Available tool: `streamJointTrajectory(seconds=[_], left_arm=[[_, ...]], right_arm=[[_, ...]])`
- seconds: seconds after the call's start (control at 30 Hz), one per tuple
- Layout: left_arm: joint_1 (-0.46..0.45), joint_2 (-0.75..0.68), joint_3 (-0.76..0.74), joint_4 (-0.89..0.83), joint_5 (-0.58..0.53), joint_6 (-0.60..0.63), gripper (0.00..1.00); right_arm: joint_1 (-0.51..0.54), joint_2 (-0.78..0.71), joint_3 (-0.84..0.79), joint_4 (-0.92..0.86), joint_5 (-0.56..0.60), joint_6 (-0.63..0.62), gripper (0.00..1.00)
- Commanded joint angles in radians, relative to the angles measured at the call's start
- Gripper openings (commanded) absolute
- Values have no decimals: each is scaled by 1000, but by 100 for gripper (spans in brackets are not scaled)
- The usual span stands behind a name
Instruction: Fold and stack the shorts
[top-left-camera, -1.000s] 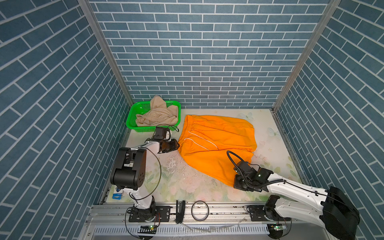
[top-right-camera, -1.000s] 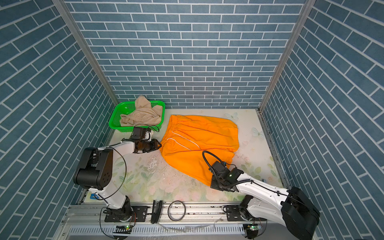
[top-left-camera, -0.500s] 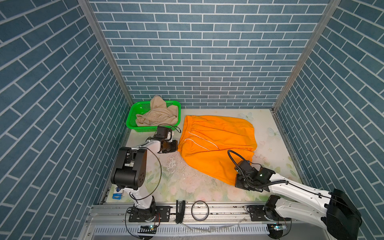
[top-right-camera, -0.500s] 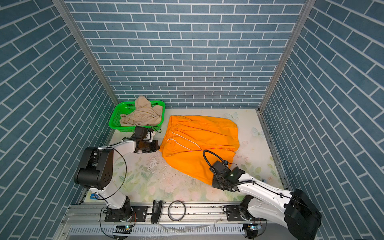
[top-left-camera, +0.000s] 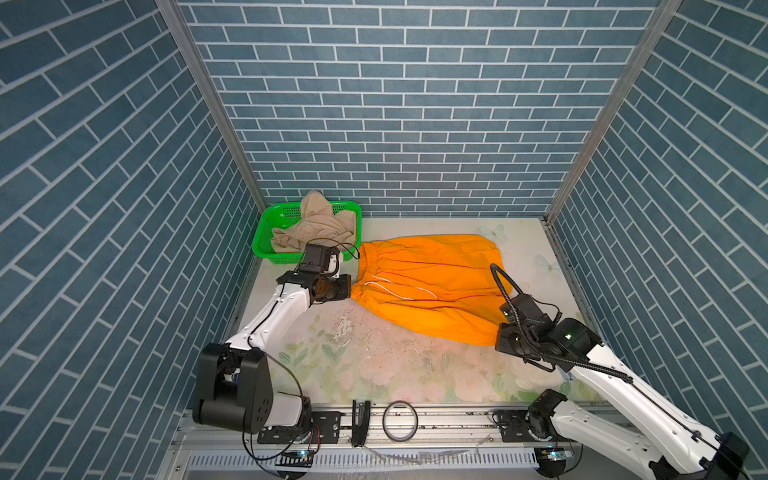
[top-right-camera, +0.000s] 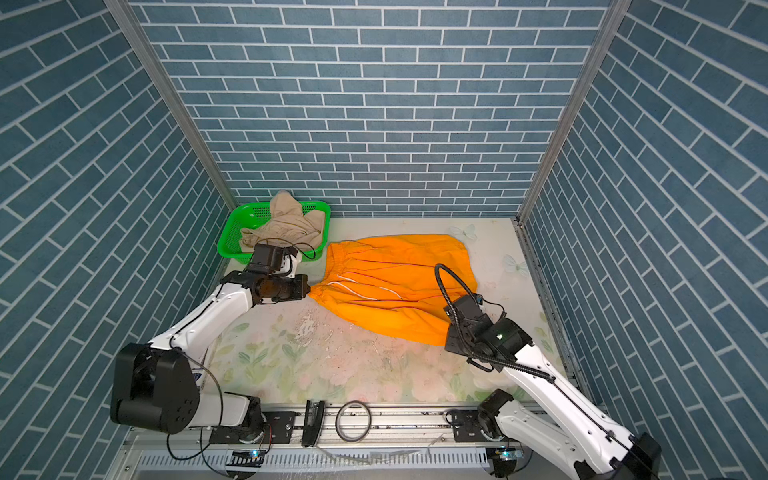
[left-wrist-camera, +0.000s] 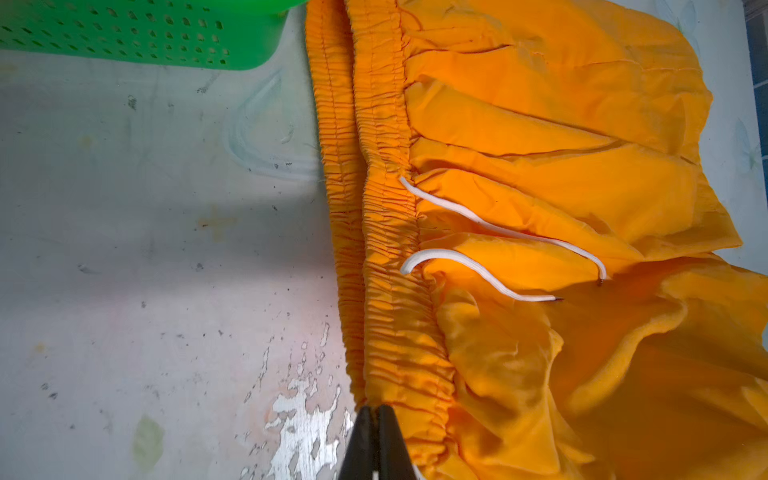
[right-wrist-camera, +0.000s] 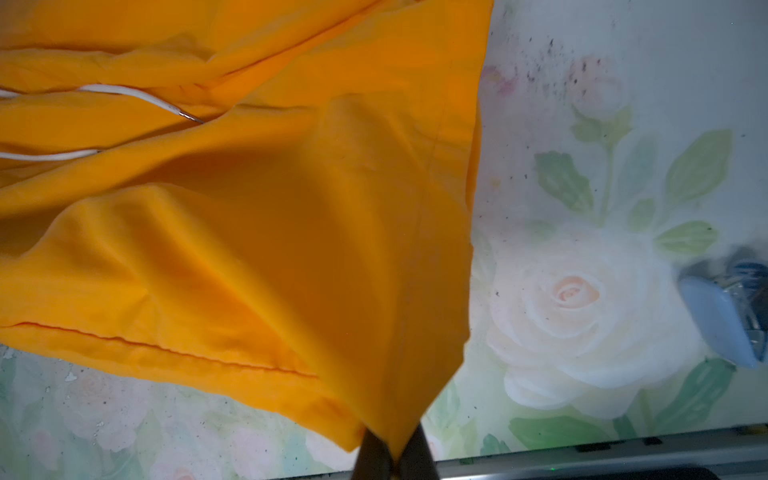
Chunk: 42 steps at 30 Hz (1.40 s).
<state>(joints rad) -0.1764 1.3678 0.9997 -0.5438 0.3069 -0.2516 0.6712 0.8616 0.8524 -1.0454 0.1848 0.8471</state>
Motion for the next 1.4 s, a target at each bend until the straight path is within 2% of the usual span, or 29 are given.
streamJointTrajectory(seconds=[0.0,0.37,0.67,0.77,0.83,0.97,1.13,1.37], left_arm=[[0,-66,44,-152,-42,21,0],[-6,-265,137,-491,-89,61,0],[-8,-325,151,-623,-116,75,0],[-8,-289,149,-613,-131,85,0],[-7,-245,147,-583,-126,91,0],[-4,-151,171,-552,-116,102,0],[25,-29,235,-572,-120,134,0],[83,107,293,-564,-89,164,0]], right_arm=[[-14,6,74,-174,77,-89,0],[-18,-11,309,-366,128,-189,0],[-18,168,481,-392,156,-388,0],[-35,236,520,-336,191,-472,0],[-73,288,552,-288,167,-527,0],[-166,396,611,-184,61,-651,0],[-298,589,723,-163,-84,-805,0],[-359,857,942,-195,-195,-984,0]])
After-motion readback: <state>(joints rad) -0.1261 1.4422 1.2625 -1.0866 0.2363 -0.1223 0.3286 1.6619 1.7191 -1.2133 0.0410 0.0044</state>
